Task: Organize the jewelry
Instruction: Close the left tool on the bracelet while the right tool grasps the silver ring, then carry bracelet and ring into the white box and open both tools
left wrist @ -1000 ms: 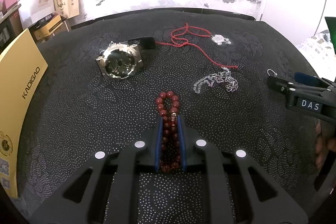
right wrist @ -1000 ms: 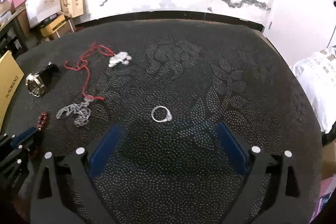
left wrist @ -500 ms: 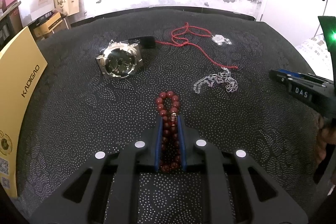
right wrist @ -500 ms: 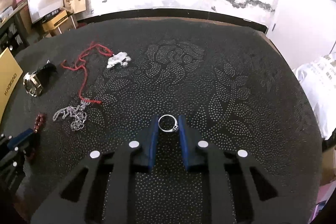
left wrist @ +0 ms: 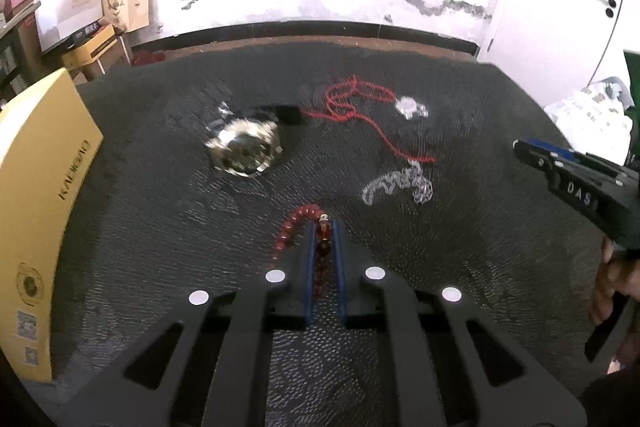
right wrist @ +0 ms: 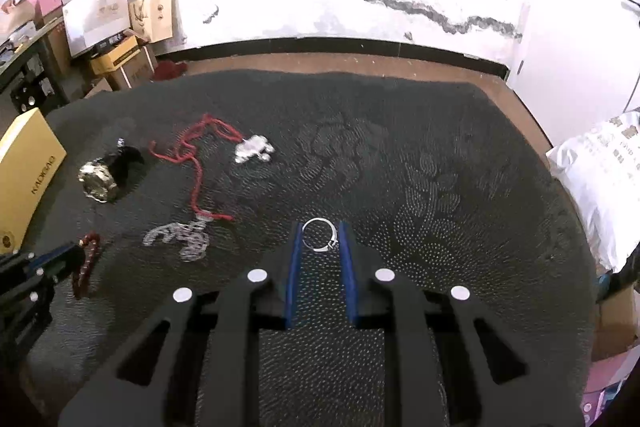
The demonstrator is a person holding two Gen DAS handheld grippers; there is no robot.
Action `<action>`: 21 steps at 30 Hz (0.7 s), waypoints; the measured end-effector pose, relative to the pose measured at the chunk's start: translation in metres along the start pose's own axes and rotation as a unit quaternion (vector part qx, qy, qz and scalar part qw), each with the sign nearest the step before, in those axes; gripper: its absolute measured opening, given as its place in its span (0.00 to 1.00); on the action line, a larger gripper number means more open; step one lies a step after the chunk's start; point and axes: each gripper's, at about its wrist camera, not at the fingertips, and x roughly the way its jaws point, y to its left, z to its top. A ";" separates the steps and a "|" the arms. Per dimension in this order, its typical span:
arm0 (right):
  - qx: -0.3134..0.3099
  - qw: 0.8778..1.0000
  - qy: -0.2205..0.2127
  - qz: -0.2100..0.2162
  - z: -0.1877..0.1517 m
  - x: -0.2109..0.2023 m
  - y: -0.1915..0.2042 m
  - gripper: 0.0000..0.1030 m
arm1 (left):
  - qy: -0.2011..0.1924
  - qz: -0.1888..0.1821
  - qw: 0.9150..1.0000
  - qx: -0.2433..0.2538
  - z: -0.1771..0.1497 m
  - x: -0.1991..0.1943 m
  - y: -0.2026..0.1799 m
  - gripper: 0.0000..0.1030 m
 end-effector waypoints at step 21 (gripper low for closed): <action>-0.048 0.995 -0.042 0.076 0.026 -0.127 0.107 0.18 | -0.038 0.027 0.999 -0.024 0.028 -0.139 0.082 0.08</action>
